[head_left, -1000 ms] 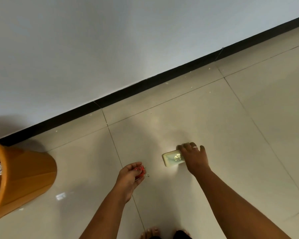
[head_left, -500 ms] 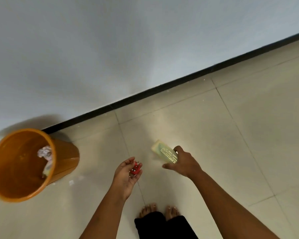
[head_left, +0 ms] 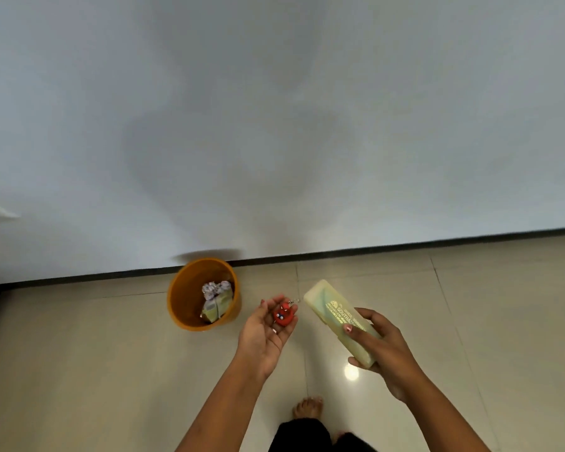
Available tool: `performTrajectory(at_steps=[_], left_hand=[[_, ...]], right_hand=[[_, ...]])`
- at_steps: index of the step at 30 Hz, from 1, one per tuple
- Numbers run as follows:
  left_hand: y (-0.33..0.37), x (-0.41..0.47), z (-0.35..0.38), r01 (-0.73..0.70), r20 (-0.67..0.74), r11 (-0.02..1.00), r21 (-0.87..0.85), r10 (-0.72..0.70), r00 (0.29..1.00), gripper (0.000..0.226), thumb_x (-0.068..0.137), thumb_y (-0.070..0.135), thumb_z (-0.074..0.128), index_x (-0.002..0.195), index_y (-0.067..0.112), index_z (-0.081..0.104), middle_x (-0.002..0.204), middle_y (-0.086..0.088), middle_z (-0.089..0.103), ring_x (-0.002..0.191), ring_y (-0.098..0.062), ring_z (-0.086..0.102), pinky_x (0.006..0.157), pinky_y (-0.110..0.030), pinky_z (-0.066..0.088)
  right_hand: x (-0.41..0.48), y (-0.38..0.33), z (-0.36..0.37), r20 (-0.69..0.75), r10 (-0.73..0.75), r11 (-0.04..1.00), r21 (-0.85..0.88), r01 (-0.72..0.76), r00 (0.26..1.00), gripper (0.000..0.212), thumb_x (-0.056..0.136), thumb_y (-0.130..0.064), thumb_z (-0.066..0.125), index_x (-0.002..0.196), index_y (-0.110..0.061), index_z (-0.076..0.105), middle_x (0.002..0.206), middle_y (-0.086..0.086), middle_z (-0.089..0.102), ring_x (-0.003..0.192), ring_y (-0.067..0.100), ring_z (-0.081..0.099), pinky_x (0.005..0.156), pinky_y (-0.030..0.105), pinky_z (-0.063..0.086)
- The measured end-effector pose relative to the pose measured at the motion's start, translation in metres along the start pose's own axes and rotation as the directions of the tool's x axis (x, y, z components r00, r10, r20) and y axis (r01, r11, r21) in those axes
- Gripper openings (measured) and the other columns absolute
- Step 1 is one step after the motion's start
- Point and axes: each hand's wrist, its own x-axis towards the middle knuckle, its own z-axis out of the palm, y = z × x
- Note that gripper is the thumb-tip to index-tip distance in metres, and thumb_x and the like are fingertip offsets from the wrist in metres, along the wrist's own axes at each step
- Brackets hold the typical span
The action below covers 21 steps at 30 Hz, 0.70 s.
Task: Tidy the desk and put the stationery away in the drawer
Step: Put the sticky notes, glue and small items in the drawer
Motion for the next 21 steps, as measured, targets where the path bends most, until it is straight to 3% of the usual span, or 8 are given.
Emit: performTrajectory(at_steps=[5, 11, 17, 21], left_hand=[[0.035, -0.107, -0.043, -0.160, -0.007, 0.985, -0.066, 0.160, 0.987, 0.041, 0.101, 0.033, 0.037, 0.109, 0.000, 0.061, 0.107, -0.019, 0.066, 0.102, -0.030, 0.063, 0.091, -0.039, 0.050], [0.033, -0.229, -0.118, -0.352, -0.080, 0.869, -0.347, 0.347, 0.935, 0.042, 0.098, 0.036, 0.042, 0.110, 0.000, 0.060, 0.107, -0.019, 0.066, 0.106, -0.030, 0.062, 0.097, -0.041, 0.046], [0.011, -0.338, -0.209, -0.518, -0.269, 0.677, -0.523, 0.446, 0.854, 0.021, 0.098, 0.003, 0.040, 0.099, -0.001, 0.061, 0.096, -0.017, 0.065, 0.094, -0.026, 0.062, 0.097, -0.039, 0.049], [0.000, -0.403, -0.289, -0.666, -0.451, 0.541, -0.513, 0.490, 0.746, 0.032, 0.093, -0.013, 0.035, 0.108, -0.001, 0.061, 0.097, -0.014, 0.064, 0.093, -0.021, 0.061, 0.079, -0.029, 0.056]], right_hand=[[-0.077, -0.029, 0.043, 0.118, -0.025, 0.999, 0.028, 0.022, 0.993, 0.025, 0.088, -0.026, 0.063, 0.112, -0.018, 0.064, 0.113, 0.010, 0.061, 0.092, 0.023, 0.063, 0.062, 0.035, 0.057], [-0.160, -0.038, 0.112, 0.340, -0.005, 0.996, -0.080, 0.034, 0.941, 0.035, 0.091, -0.046, 0.051, 0.109, -0.019, 0.064, 0.102, 0.007, 0.066, 0.087, 0.022, 0.064, 0.065, 0.037, 0.058], [-0.251, -0.017, 0.186, 0.629, 0.052, 0.952, -0.266, 0.151, 0.776, 0.011, 0.088, -0.029, 0.062, 0.097, -0.021, 0.064, 0.102, 0.000, 0.065, 0.084, 0.015, 0.063, 0.065, 0.033, 0.055], [-0.307, 0.009, 0.257, 0.740, 0.137, 0.900, -0.371, 0.229, 0.659, 0.015, 0.080, -0.026, 0.069, 0.090, -0.019, 0.061, 0.093, 0.001, 0.064, 0.079, 0.015, 0.062, 0.063, 0.030, 0.056]])
